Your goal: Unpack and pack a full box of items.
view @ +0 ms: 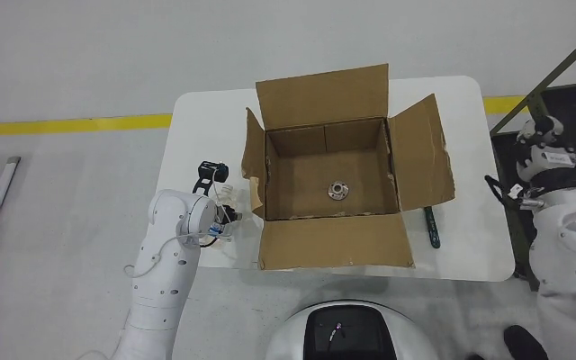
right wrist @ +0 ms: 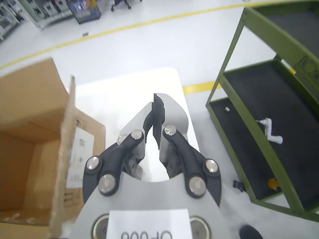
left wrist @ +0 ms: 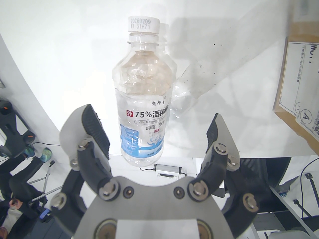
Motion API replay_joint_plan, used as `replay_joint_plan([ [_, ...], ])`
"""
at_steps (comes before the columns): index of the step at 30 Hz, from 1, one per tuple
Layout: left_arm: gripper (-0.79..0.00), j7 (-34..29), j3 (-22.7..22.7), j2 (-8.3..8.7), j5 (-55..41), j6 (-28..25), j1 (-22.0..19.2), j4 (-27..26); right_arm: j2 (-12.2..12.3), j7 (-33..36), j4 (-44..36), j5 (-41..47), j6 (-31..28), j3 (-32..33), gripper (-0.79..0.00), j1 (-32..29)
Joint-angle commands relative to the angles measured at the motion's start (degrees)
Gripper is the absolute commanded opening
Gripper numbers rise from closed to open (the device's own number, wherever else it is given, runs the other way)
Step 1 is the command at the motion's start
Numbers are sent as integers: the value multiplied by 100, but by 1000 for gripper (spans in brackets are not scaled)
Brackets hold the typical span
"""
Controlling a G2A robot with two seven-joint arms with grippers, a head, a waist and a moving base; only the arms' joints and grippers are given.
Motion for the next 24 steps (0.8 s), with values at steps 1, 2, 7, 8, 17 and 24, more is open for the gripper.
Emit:
replay_joint_plan([
  [1,0,0,0,0,0,0,0,0,6,0,-205,11,-124,-165,-785,221],
  [2,0,0,0,0,0,0,0,0,15,32,-263,-44,-259,-286,-785,348],
  [7,0,0,0,0,0,0,0,0,85,582,-76,-574,-1599,-1241,-785,1148],
  [8,0,0,0,0,0,0,0,0,87,719,40,-669,-1790,-1506,-785,1296],
  [17,0,0,0,0,0,0,0,0,-55,1888,1836,-1567,-1905,-3457,-785,2382],
  [24,0,0,0,0,0,0,0,0,-180,2292,2905,-1683,-1757,-4062,-785,2729],
])
